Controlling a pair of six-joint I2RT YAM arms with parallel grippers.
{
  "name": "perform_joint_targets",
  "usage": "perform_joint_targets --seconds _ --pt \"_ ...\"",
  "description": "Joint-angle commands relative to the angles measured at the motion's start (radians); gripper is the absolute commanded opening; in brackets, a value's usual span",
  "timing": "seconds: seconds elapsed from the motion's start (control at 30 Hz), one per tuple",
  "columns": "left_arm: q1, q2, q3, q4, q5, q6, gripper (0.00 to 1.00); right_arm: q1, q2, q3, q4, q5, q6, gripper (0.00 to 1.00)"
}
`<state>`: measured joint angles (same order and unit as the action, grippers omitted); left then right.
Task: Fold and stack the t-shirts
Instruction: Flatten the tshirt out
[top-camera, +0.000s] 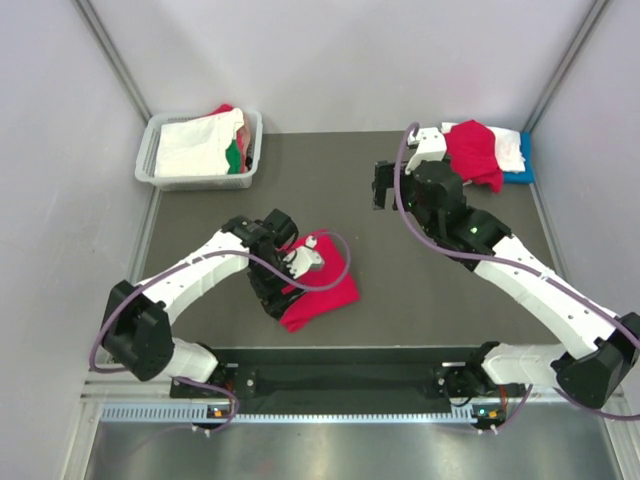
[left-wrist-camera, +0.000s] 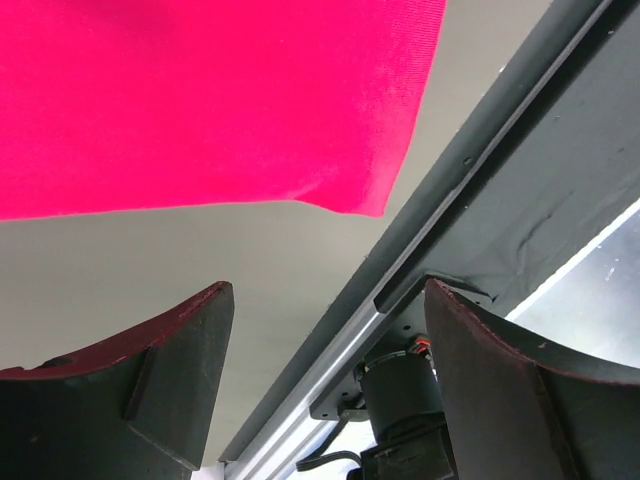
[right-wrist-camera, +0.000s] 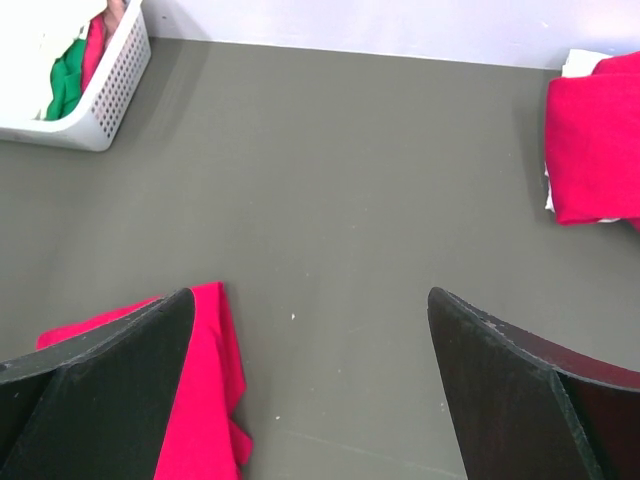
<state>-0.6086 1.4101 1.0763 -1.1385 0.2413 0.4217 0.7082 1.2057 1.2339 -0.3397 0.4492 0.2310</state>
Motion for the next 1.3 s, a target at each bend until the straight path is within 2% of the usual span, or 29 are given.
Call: perform_joint_targets --seconds 0.0,0.2,0.4,0.57,0.8,1.27 --pt "-0.014 0.015 -0.032 0.08 -0.028 -0.011 0.81 -0.006 0.008 0.059 0.016 -0.006 0.01 1.0" --pt "-0.032 0.049 -0.113 0.207 -0.141 -0.046 0.79 -0.006 0.023 0.068 0.013 -0.009 0.011 1.0" --pt "-0.105 0.082 -0.127 0.223 -0.186 -0.075 0.78 -0.007 0.037 0.073 0.013 -0.009 0.01 1.0" --pt "-0.118 0.046 -0.047 0.192 -0.143 -0.09 0.78 -0.01 0.041 0.065 0.013 -0.007 0.01 1.0" --pt "-0.152 0.021 -0.064 0.201 -0.142 -0.095 0.77 -0.015 0.035 0.059 0.018 -0.01 0.013 1.0" --pt "-0.177 0.053 -0.042 0.161 -0.013 -0.04 0.74 -0.036 0.031 0.068 0.018 -0.014 0.018 1.0"
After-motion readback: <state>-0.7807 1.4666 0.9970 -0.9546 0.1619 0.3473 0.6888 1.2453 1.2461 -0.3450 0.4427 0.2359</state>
